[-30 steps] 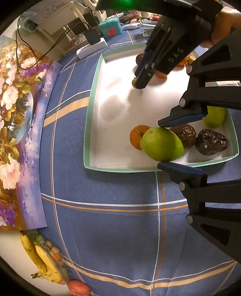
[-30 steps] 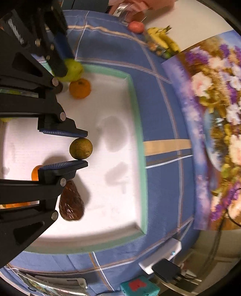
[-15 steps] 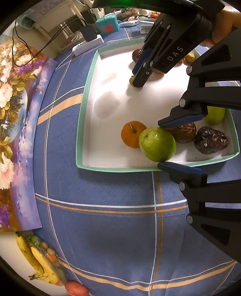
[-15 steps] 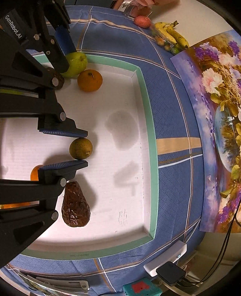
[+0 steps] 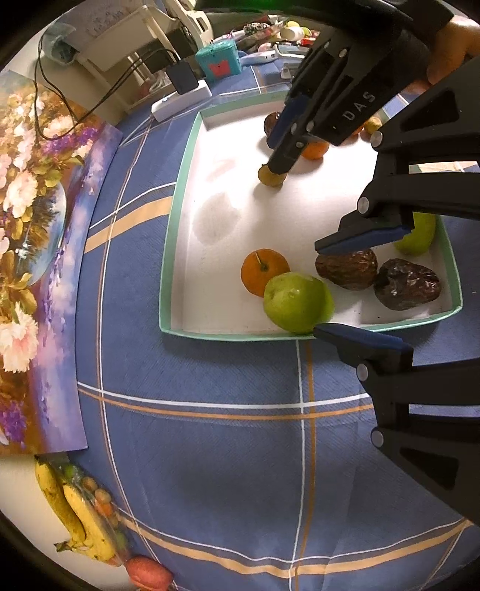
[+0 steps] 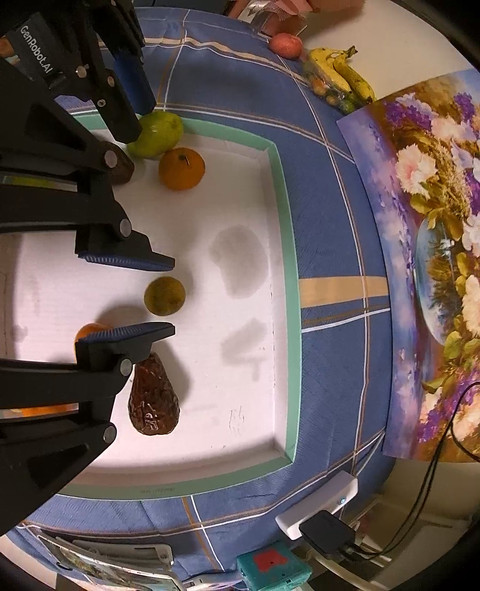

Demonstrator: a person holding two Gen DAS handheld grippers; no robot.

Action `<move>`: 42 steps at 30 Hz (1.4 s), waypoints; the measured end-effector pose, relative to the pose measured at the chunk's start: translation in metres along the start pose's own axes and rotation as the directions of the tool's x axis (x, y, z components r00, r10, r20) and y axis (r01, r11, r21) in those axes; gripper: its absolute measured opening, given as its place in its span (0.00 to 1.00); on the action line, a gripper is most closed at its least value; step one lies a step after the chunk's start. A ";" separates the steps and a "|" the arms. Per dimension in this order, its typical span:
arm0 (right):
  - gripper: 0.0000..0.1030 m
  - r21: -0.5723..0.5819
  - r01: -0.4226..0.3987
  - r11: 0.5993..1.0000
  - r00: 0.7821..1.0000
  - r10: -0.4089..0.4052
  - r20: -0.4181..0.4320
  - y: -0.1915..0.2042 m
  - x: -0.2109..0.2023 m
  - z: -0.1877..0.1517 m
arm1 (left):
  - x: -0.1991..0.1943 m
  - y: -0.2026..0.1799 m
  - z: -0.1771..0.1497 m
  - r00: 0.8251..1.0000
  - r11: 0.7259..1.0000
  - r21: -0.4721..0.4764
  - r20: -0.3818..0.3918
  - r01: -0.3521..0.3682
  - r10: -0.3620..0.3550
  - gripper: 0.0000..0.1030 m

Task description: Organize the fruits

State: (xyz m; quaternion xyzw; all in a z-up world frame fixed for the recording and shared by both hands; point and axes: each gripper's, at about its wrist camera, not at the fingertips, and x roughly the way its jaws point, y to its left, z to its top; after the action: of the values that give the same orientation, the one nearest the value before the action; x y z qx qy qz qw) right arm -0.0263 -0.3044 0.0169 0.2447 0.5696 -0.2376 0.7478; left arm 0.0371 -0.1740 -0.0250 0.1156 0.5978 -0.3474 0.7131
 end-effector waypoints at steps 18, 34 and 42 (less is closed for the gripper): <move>0.84 -0.039 0.054 0.998 0.997 -0.052 0.051 0.025 -0.020 -0.036 | -0.027 0.073 -0.046 0.977 0.958 -0.208 0.041 -0.199 0.211 0.87; 0.87 -0.067 0.044 0.997 0.993 -0.037 0.110 0.042 -0.048 -0.081 | -0.069 0.079 -0.101 0.946 0.949 -0.174 0.149 -0.263 0.290 1.00; 0.87 -0.103 0.059 0.993 0.985 -0.041 0.168 0.051 -0.069 -0.101 | -0.085 0.069 -0.121 0.926 0.940 -0.158 0.185 -0.301 0.328 1.00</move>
State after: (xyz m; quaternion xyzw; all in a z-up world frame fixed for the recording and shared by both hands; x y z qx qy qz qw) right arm -0.0844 -0.1954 0.0654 0.1693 0.5234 -0.2447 0.7984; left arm -0.0169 -0.0230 0.0056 0.1274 0.5140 -0.1999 0.8244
